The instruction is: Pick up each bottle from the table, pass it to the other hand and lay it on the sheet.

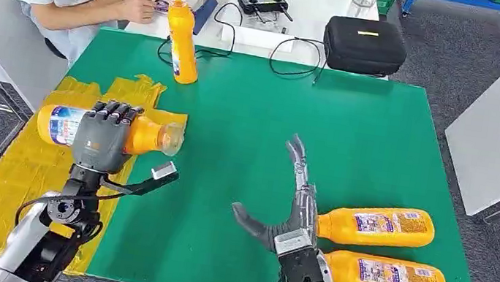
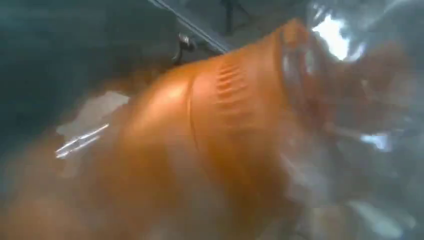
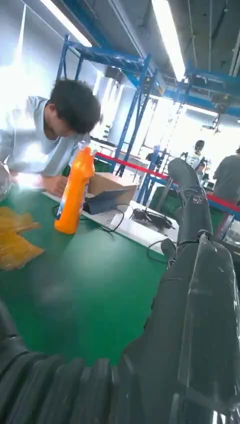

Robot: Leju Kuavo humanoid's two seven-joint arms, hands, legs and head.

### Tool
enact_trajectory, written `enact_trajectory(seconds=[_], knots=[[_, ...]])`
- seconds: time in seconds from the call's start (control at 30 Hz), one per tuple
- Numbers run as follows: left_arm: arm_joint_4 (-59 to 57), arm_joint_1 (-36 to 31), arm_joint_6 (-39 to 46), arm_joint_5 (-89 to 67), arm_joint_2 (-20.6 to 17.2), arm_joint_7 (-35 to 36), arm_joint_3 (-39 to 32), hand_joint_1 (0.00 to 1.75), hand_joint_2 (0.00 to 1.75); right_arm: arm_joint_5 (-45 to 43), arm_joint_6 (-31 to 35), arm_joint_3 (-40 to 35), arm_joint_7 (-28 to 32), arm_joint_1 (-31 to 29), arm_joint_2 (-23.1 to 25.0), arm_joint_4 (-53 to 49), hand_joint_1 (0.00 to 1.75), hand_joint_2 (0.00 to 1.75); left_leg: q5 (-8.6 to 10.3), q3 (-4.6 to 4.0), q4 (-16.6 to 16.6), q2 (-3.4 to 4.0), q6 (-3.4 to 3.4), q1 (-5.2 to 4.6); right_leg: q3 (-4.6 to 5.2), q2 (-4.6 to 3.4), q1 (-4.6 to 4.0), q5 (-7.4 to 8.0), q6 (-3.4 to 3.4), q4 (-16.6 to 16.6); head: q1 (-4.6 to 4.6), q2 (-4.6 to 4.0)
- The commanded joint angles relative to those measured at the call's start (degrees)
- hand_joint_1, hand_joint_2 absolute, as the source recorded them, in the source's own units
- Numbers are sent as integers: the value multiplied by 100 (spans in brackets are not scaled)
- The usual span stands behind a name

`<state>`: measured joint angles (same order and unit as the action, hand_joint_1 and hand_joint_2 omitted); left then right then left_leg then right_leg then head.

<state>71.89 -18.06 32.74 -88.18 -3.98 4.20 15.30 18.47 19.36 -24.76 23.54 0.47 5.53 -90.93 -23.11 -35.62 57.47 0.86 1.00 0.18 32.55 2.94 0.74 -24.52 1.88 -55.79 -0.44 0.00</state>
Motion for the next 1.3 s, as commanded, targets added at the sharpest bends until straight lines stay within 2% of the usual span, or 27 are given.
enact_trajectory(seconds=[0.03, 0.13, 0.17, 0.27, 0.37, 0.6, 0.83, 1.07, 1.2, 1.23, 1.27, 1.3], knots=[[-710, -422, -3, 272, -219, 32, 265, 175, 175, -40, -22, 242, -14, 23, -14, -190, 0, 175, -2, 8, -2, -11, -4, 2, -12, -8, 0, -4, -5, 3, 0, 0], [-710, -422, -3, 272, -219, 32, 265, 175, 175, -40, -22, 242, -14, 23, -14, -190, 0, 175, -5, 11, 1, -12, -5, 6, -17, -12, -3, -6, -6, 3, 0, 0], [-824, -516, -366, -182, -368, 346, 446, 175, 175, -46, 0, 268, 28, 13, 5, -196, 0, 175, -2, 6, -1, -13, -3, 2, -11, -6, 0, -4, -4, 2, 0, 0], [-1601, -971, -803, -182, -747, 561, 1039, 175, 175, -143, -41, 367, 3, 38, -7, -385, 0, 175, -1, 5, 1, -15, -5, 3, -11, -5, -1, -5, -6, 0, 0, 0], [-2275, -1170, -820, -182, -779, 411, 999, 175, 175, -167, -80, 415, -1, 52, -26, -440, 0, 175, 1, 8, -2, -17, -6, 3, -11, -3, -1, -3, -7, 1, 0, 0], [-3611, -1283, -619, 243, -631, -15, 551, 175, 175, -231, -96, 334, 21, -16, -61, -334, 0, 175, -1, 22, -4, -6, -10, 8, -26, -23, -4, -4, -7, 6, 0, 0], [-4061, -1207, -571, 399, -528, -82, 387, 175, 175, -257, -92, 278, 6, -33, -74, -291, 0, 175, 3, 8, -1, -5, -8, 5, -11, -15, -2, -2, -4, 2, 0, 0], [-4656, -1169, -650, 711, -429, -203, 66, 175, 175, -274, -87, 166, -34, -56, -101, -193, 0, 175, -1, 27, -5, 1, -13, 8, -31, -42, -4, -1, -11, 8, 0, 0], [-4805, -1090, -524, 1171, -285, -638, -293, 175, 175, -291, -45, 151, -58, -74, -122, -110, 0, 175, 2, 46, -17, 10, -13, 6, -47, -48, -2, 5, -9, 13, 0, 0], [-4794, -1082, -524, 1215, -262, -690, -320, 45, 175, -293, -42, 149, -59, -74, -124, -104, 0, 175, 2, 52, -17, 10, -14, 6, -55, -51, -3, 5, -11, 14, 0, 0], [-4748, -1046, -592, 1422, -213, -993, -406, 2, 175, -300, -39, 140, -60, -80, -132, -91, 0, 175, 3, 59, -19, 6, -14, 7, -61, -47, -3, 6, -11, 15, 0, 0], [-4744, -1040, -600, 1432, -208, -1004, -408, 2, 175, -301, -39, 141, -60, -81, -134, -84, 0, 175, 2, 67, -17, 5, -12, 1, -65, -31, 2, 2, -7, 8, -2, 0]])
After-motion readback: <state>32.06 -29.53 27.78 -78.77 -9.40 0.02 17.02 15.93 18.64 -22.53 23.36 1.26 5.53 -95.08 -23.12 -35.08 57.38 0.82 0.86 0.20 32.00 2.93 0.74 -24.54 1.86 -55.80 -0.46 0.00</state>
